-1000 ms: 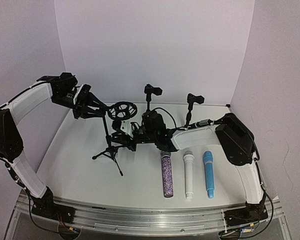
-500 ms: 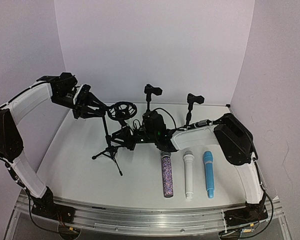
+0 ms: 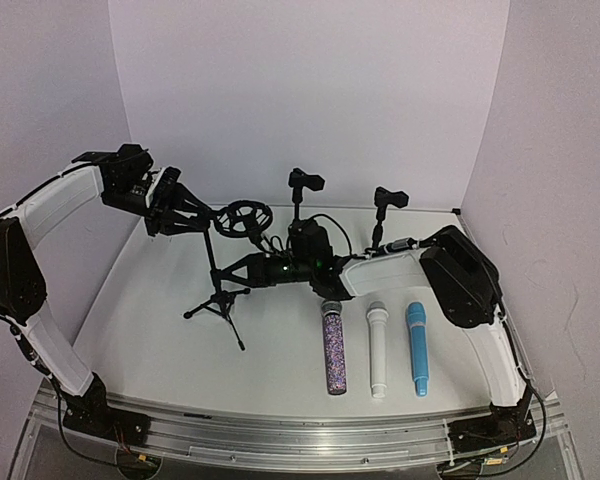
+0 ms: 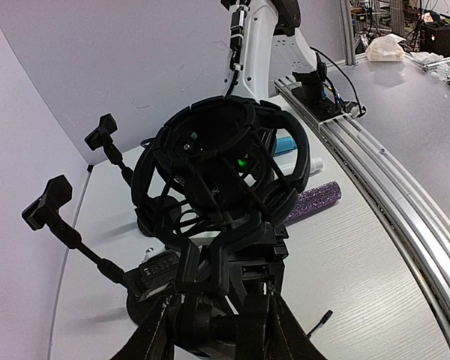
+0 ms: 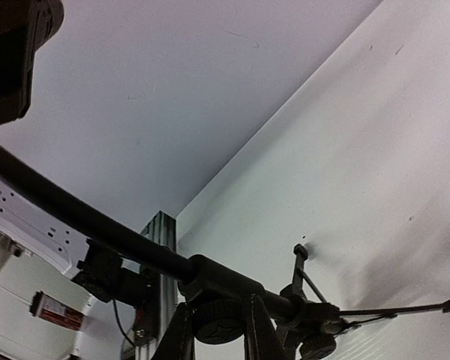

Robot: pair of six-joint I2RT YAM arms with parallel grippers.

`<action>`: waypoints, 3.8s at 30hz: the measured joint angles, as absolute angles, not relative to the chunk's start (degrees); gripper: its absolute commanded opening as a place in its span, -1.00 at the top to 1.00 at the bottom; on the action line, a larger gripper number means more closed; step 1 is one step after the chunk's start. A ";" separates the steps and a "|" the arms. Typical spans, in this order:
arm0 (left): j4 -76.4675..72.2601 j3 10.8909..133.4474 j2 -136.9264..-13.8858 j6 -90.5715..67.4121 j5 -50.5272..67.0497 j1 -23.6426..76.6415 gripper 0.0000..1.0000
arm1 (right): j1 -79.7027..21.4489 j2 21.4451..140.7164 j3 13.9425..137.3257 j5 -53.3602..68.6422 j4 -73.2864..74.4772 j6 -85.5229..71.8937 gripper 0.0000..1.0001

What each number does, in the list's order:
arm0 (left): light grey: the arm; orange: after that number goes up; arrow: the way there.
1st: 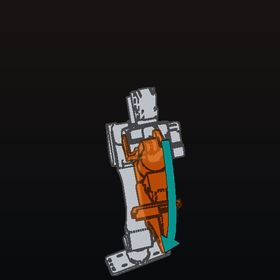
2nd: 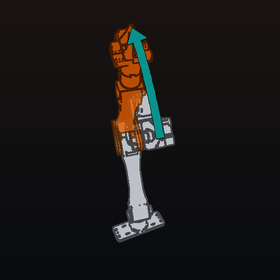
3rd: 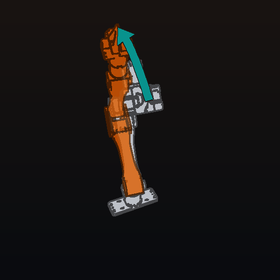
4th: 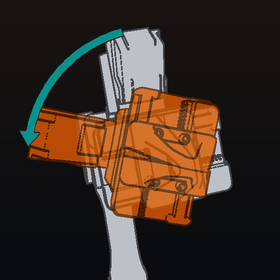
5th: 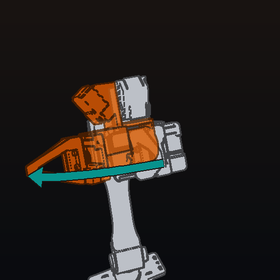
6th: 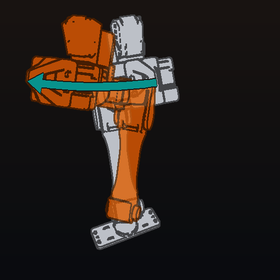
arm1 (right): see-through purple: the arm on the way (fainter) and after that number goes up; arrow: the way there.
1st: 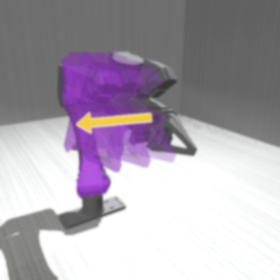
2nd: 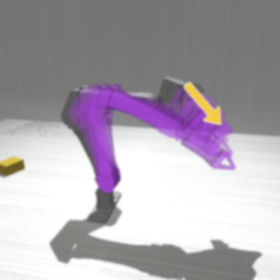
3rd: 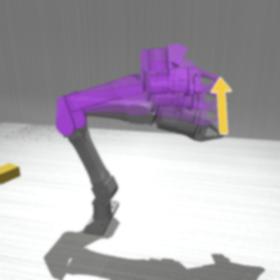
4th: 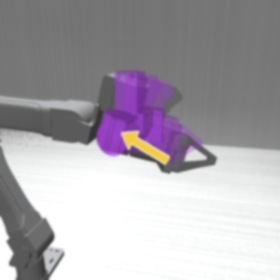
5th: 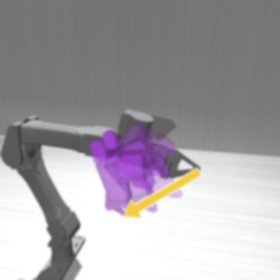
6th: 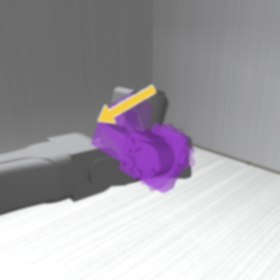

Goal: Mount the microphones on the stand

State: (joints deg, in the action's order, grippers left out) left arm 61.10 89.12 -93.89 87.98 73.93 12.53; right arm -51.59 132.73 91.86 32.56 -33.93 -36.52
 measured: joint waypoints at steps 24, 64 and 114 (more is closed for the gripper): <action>58.93 88.71 -93.89 86.96 73.76 12.43 1.00 | -50.62 134.92 94.26 35.86 -34.71 -80.74 1.00; 56.93 87.96 -93.89 86.91 74.31 12.22 1.00 | -50.27 137.91 90.74 31.75 -47.77 -113.12 -0.21; 54.57 85.36 -93.48 84.97 76.17 12.40 -0.14 | -50.57 123.97 97.03 -0.61 58.51 -44.76 -0.18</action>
